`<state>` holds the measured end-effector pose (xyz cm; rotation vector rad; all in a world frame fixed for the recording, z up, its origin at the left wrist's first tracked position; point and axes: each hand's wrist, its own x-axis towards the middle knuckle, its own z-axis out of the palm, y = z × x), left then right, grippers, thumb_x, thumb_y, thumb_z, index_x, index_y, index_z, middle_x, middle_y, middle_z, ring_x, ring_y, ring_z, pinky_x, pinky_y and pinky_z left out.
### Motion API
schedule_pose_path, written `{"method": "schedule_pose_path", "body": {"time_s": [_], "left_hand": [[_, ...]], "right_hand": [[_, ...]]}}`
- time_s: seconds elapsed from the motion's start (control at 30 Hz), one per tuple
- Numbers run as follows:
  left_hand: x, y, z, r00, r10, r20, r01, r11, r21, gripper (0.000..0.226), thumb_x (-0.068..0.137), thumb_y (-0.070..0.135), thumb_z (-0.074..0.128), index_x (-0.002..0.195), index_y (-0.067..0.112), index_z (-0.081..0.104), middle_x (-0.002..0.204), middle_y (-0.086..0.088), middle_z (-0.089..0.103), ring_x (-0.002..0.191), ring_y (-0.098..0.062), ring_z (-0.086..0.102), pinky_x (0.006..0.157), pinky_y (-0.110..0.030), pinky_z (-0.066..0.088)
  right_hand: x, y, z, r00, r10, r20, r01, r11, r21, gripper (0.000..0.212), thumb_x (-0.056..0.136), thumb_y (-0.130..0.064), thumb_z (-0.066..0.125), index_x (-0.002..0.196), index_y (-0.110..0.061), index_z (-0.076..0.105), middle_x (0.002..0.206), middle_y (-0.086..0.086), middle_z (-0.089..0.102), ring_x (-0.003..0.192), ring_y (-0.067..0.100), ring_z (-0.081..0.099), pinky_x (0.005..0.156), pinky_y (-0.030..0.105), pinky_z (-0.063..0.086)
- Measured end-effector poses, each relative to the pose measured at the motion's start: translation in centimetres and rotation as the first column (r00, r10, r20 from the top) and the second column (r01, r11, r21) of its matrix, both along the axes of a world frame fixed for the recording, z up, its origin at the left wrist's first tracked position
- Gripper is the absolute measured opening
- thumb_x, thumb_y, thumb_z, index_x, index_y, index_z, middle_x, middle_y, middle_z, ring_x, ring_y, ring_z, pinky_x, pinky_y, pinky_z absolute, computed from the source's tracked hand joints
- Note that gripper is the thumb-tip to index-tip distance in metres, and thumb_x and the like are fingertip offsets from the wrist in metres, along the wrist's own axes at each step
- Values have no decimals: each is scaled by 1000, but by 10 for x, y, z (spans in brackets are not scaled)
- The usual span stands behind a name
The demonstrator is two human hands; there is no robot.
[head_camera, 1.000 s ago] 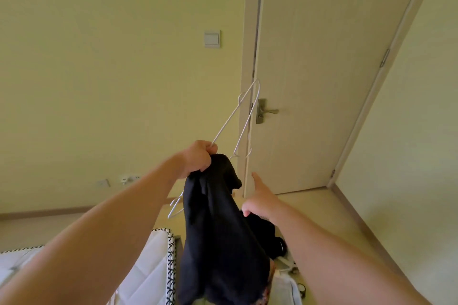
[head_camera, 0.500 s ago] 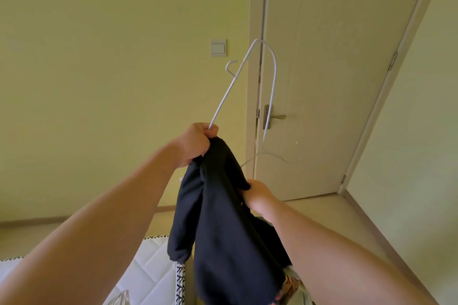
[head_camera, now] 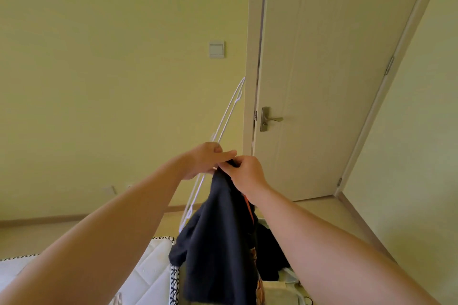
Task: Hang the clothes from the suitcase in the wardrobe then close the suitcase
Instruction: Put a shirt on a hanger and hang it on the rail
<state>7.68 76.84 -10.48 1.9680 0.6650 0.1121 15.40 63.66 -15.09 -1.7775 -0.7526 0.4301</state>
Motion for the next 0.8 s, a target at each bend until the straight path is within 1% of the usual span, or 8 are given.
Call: {"method": "schedule_pose_path", "body": {"time_s": [0.07, 0.2, 0.3, 0.4, 0.5, 0.6, 0.7, 0.8], "left_hand": [[3, -5, -5, 1000, 0, 8, 0, 1000, 31, 56, 73, 67, 71, 80, 18, 45, 79, -5, 49, 76, -22, 45, 73, -38, 44], [11, -12, -6, 996, -49, -72, 60, 986, 156, 44, 94, 57, 59, 86, 17, 44, 80, -4, 44, 74, -20, 36, 66, -34, 28], [19, -15, -4, 996, -37, -85, 60, 953, 295, 38, 94, 49, 62, 82, 19, 43, 78, -1, 43, 72, -20, 34, 63, -34, 27], [25, -16, -7, 993, -80, -84, 102, 948, 300, 33, 92, 39, 65, 80, 20, 41, 79, -1, 42, 72, -21, 33, 65, -34, 28], [31, -21, -7, 996, -85, -3, 83, 955, 284, 35, 94, 37, 66, 79, 20, 39, 77, 0, 40, 70, -20, 32, 62, -33, 29], [35, -23, -4, 994, -71, 81, 49, 968, 248, 37, 94, 35, 67, 78, 21, 38, 74, 1, 36, 68, -19, 30, 58, -31, 26], [37, -20, 7, 981, -13, 192, -30, 975, 222, 38, 92, 30, 72, 77, 20, 38, 72, 1, 35, 66, -18, 29, 57, -31, 24], [34, -10, 22, 969, 20, 248, -77, 972, 224, 40, 84, 30, 80, 80, 18, 42, 76, -1, 40, 68, -18, 34, 61, -31, 28]], "right_hand": [[2, 0, 7, 999, -5, -31, 5, 1000, 1, 30, 91, -41, 71, 66, -24, 68, 51, -15, 58, 55, 9, 52, 49, 17, 37], [7, -1, 7, 998, 18, -55, -18, 1000, -15, 22, 86, -38, 75, 87, -16, 74, 73, -4, 68, 67, 15, 61, 51, 22, 43], [10, -6, -2, 992, -40, -119, 39, 999, -5, 45, 74, -47, 84, 96, -18, 58, 83, -1, 64, 74, 18, 60, 59, 28, 43], [16, -21, -9, 979, 37, -200, -44, 999, -31, 55, 73, -48, 86, 99, -17, 49, 87, 1, 62, 75, 15, 61, 63, 28, 46], [26, -37, -17, 960, 117, -256, -147, 984, -103, 54, 71, -51, 85, 106, -18, 60, 98, 4, 72, 93, 21, 71, 82, 37, 57], [31, -51, -34, 951, 143, -275, -203, 958, -204, 53, 71, -60, 80, 108, -24, 68, 104, -2, 74, 102, 19, 69, 101, 44, 52], [29, -68, -55, 974, 149, -172, -213, 860, -464, 28, 94, -45, 64, 111, -23, 64, 96, -5, 67, 93, 15, 65, 88, 29, 48], [26, -74, -78, 996, 43, -84, -84, 812, -577, 24, 99, -24, 53, 119, -15, 63, 82, -3, 61, 70, 14, 57, 66, 26, 44]]}}
